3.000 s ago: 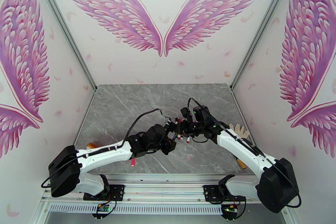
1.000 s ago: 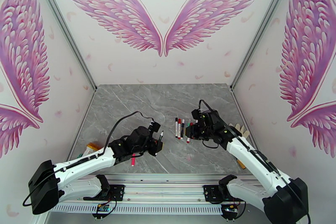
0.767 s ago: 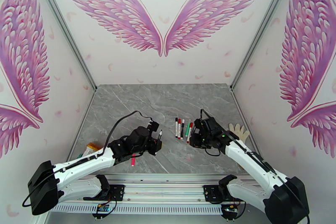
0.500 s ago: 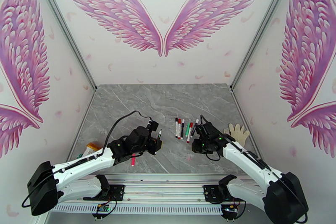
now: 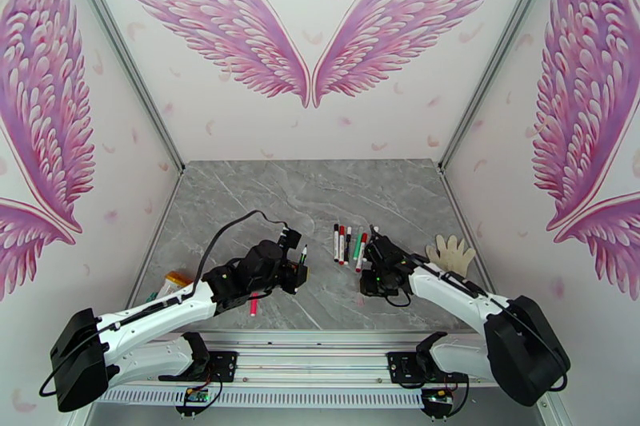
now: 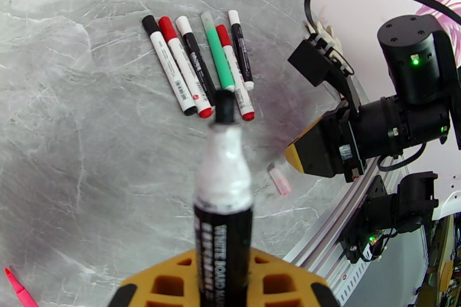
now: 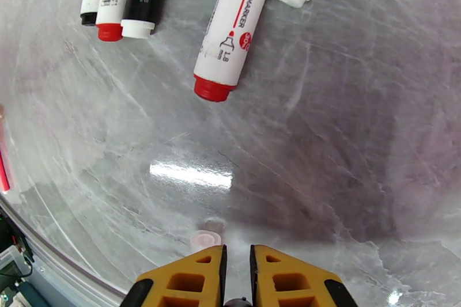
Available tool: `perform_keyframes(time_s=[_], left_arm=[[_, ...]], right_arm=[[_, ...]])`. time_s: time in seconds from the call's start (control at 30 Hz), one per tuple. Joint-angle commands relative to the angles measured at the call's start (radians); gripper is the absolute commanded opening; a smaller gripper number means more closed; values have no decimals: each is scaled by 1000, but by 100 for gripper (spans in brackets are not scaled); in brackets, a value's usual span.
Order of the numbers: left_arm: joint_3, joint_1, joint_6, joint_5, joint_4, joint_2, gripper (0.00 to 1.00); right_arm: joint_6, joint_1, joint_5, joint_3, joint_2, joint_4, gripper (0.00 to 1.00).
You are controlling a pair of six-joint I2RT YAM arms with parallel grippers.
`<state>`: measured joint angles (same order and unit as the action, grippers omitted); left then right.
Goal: Open the pen caps
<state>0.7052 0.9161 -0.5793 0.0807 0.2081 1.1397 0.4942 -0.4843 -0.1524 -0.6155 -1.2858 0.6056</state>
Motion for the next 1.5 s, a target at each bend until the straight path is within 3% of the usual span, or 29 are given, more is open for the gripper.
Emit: perform_keyframes(time_s=[0.0,0.33,0.8,1.27,1.47], left_arm=[[7,-2,2,-18,8,-18,3],[21,-2,4,-27,32,-12,2],[60,-8,-1,-55,83,20,3],[63,-13,29,-125,147,32,5],[54,-22,-8,-228,203,33,5]], right_arm=[[13,-14,30,13,-17,-26,3],[39,-17,41,40,-15,-36,9],[43,-18,30,69,39,-39,26],[29,-19,10,65,94,-41,35],[26,-19,1,47,115,-50,43]])
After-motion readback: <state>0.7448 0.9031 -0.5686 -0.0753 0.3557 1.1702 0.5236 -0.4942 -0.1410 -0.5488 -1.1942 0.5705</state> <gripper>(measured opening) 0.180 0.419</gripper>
